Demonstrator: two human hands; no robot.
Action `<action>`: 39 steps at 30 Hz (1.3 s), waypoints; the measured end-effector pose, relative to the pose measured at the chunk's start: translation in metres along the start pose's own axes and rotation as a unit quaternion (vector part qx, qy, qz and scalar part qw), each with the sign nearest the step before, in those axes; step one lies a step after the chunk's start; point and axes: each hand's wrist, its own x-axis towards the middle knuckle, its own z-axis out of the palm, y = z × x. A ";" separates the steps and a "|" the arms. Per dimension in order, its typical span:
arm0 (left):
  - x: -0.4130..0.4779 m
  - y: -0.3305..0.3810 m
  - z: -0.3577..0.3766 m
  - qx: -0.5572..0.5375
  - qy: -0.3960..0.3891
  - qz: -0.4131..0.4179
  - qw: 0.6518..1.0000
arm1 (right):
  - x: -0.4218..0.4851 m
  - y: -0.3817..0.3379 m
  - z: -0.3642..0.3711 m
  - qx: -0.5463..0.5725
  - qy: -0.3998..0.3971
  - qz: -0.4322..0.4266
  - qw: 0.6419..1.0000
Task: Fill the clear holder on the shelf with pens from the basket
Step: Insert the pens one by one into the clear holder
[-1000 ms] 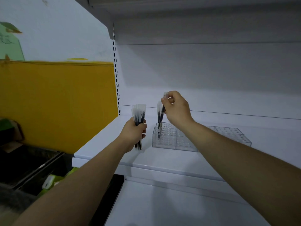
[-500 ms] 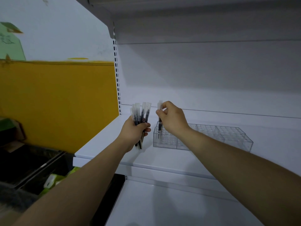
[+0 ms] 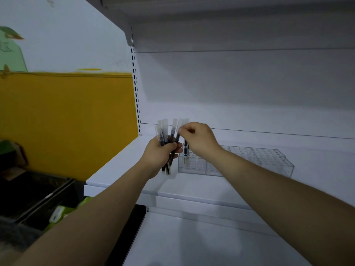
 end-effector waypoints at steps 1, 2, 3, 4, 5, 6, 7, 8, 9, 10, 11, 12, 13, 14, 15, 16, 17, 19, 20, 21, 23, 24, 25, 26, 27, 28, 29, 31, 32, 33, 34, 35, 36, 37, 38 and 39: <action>0.000 -0.001 0.000 -0.003 -0.002 -0.005 1.000 | 0.000 0.000 0.000 0.007 0.008 0.008 1.000; 0.000 -0.002 -0.001 -0.006 0.000 -0.010 1.000 | 0.001 0.000 -0.001 0.020 0.022 0.016 0.999; 0.001 -0.003 -0.002 -0.005 0.004 -0.016 1.000 | 0.002 -0.002 -0.003 0.043 0.040 0.022 0.998; 0.001 -0.004 -0.003 0.002 0.013 -0.022 1.000 | 0.003 -0.004 -0.005 0.073 0.063 0.026 0.995; 0.002 -0.005 -0.005 0.008 0.022 -0.027 0.999 | 0.005 -0.005 -0.007 0.096 0.087 0.027 0.991; 0.003 -0.006 -0.007 0.011 0.030 -0.031 0.999 | 0.007 -0.007 -0.010 0.105 0.106 0.025 0.988; 0.003 -0.007 -0.009 0.012 0.036 -0.034 0.999 | 0.008 -0.008 -0.014 0.103 0.116 0.021 0.988; 0.003 -0.008 -0.011 0.015 0.039 -0.035 0.998 | 0.008 -0.009 -0.015 0.095 0.115 0.018 0.989; 0.004 -0.009 -0.012 0.020 0.042 -0.036 0.998 | 0.008 -0.008 -0.016 0.086 0.108 0.013 0.990; 0.004 -0.009 -0.011 0.027 0.045 -0.035 0.998 | 0.007 -0.006 -0.016 0.074 0.097 0.010 0.992; 0.005 -0.008 -0.010 0.035 0.049 -0.035 0.998 | 0.005 -0.004 -0.014 0.062 0.083 0.009 0.995; 0.005 -0.008 -0.009 0.041 0.053 -0.034 0.997 | 0.003 -0.003 -0.012 0.047 0.070 0.008 0.996; 0.005 -0.007 -0.008 0.044 0.054 -0.032 0.997 | 0.001 -0.001 -0.010 0.032 0.058 0.006 0.998; 0.005 -0.007 -0.007 0.047 0.053 -0.030 0.997 | -0.001 0.002 -0.008 0.020 0.048 0.002 0.999; 0.005 -0.006 -0.007 0.048 0.052 -0.028 0.997 | -0.003 0.004 -0.005 0.011 0.040 -0.002 0.999; 0.005 -0.006 -0.007 0.048 0.052 -0.026 0.997 | -0.005 0.005 -0.003 0.007 0.033 -0.005 0.999; 0.004 -0.006 -0.007 0.047 0.052 -0.025 0.997 | -0.006 0.007 -0.001 0.004 0.026 -0.007 1.000; 0.003 -0.007 -0.008 0.042 0.053 -0.024 0.997 | -0.008 0.009 0.001 -0.015 0.013 -0.007 1.000; 0.003 -0.007 -0.008 0.040 0.054 -0.024 0.997 | -0.008 0.009 0.002 -0.024 0.011 -0.004 1.000; 0.003 -0.007 -0.009 0.043 0.053 -0.023 0.997 | -0.008 0.009 0.001 -0.030 0.014 -0.001 0.999; 0.004 -0.008 -0.010 0.054 0.049 -0.019 0.997 | -0.006 0.011 0.000 -0.038 0.024 0.005 0.999; 0.004 -0.007 -0.010 0.057 0.047 -0.016 0.997 | -0.005 0.011 -0.001 -0.041 0.026 0.009 0.999; 0.005 -0.008 -0.010 0.056 0.046 -0.014 0.997 | -0.004 0.012 -0.001 -0.044 0.023 0.013 0.999; 0.006 -0.008 -0.010 0.052 0.046 -0.013 0.998 | -0.004 0.012 -0.002 -0.046 0.020 0.016 0.999; 0.006 -0.009 -0.009 0.048 0.047 -0.013 0.998 | -0.004 0.012 -0.002 -0.048 0.019 0.013 0.999; 0.007 -0.009 -0.009 0.046 0.048 -0.014 0.998 | -0.005 0.012 -0.002 -0.049 0.021 0.004 0.999; 0.007 -0.010 -0.009 0.046 0.048 -0.016 0.998 | -0.006 0.011 -0.002 -0.053 0.023 -0.008 0.998; 0.009 -0.011 -0.008 0.048 0.044 -0.019 0.998 | -0.008 0.009 -0.001 -0.063 0.017 -0.022 0.998; 0.009 -0.011 -0.007 0.049 0.042 -0.019 0.998 | -0.008 0.008 -0.001 -0.069 0.012 -0.023 0.997; 0.008 -0.011 -0.007 0.051 0.042 -0.019 0.998 | -0.007 0.007 -0.001 -0.079 0.009 -0.023 0.997; 0.008 -0.011 -0.007 0.053 0.043 -0.020 0.997 | -0.007 0.006 -0.001 -0.093 0.004 -0.024 0.995; 0.008 -0.011 -0.007 0.055 0.045 -0.021 0.997 | -0.007 0.006 -0.002 -0.111 -0.001 -0.027 0.993; 0.008 -0.010 -0.007 0.057 0.046 -0.022 0.997 | -0.007 0.007 -0.002 -0.128 -0.005 -0.029 0.991; 0.008 -0.010 -0.007 0.059 0.048 -0.023 0.997 | -0.008 0.009 -0.001 -0.140 -0.009 -0.030 0.990; 0.008 -0.009 -0.007 0.060 0.050 -0.023 0.997 | -0.010 0.012 -0.001 -0.145 -0.011 -0.028 0.989; 0.007 -0.009 -0.008 0.060 0.051 -0.022 0.997 | -0.011 0.014 0.000 -0.147 -0.011 -0.025 0.989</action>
